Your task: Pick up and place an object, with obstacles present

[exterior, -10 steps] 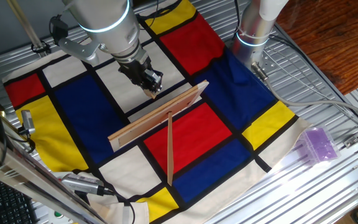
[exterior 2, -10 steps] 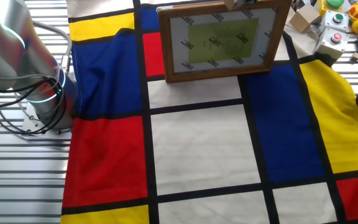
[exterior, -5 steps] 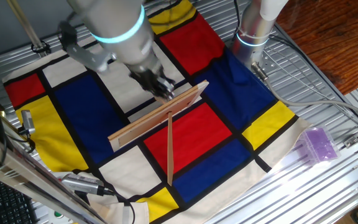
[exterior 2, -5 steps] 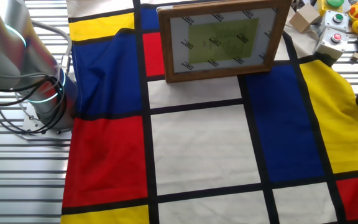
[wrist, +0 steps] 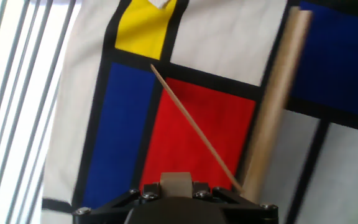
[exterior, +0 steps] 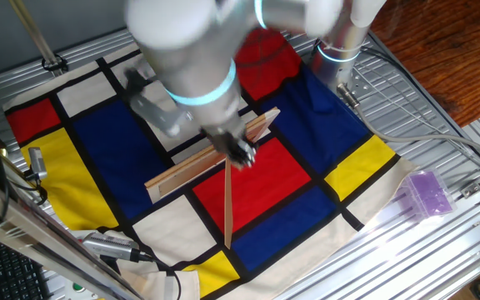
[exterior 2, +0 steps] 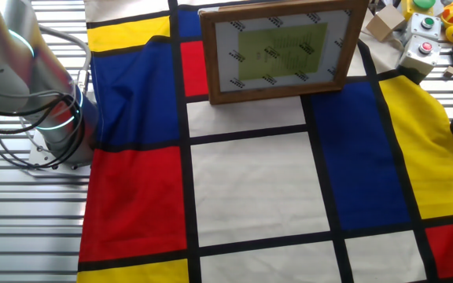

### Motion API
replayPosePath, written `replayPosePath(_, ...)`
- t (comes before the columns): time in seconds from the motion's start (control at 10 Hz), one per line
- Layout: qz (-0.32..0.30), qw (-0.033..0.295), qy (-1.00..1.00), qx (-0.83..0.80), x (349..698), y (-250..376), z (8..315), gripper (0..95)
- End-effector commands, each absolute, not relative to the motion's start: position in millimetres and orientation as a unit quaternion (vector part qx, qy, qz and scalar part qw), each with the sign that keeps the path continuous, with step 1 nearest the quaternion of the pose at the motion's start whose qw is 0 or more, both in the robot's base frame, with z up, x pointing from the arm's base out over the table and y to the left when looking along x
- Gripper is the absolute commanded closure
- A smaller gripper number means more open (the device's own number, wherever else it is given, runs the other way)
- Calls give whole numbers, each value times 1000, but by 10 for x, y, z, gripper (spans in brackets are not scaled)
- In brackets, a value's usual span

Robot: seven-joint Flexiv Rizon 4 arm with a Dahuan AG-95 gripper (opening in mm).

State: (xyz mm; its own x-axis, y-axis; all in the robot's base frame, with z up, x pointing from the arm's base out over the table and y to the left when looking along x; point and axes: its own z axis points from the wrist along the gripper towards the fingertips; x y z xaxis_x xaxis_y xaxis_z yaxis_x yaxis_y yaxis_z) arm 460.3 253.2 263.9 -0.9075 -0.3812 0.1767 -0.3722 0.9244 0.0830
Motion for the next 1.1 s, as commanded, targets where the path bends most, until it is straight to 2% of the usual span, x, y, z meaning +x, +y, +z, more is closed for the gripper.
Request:
replayPosePath(0.1,-25,93,-976,193,4616,2635,2479,950)
replayPosePath(0.7,-23,76,-978,191,4585,2859,1955,950)
replayPosePath(1.1,-40,67,-973,216,4581,2855,1911,950)
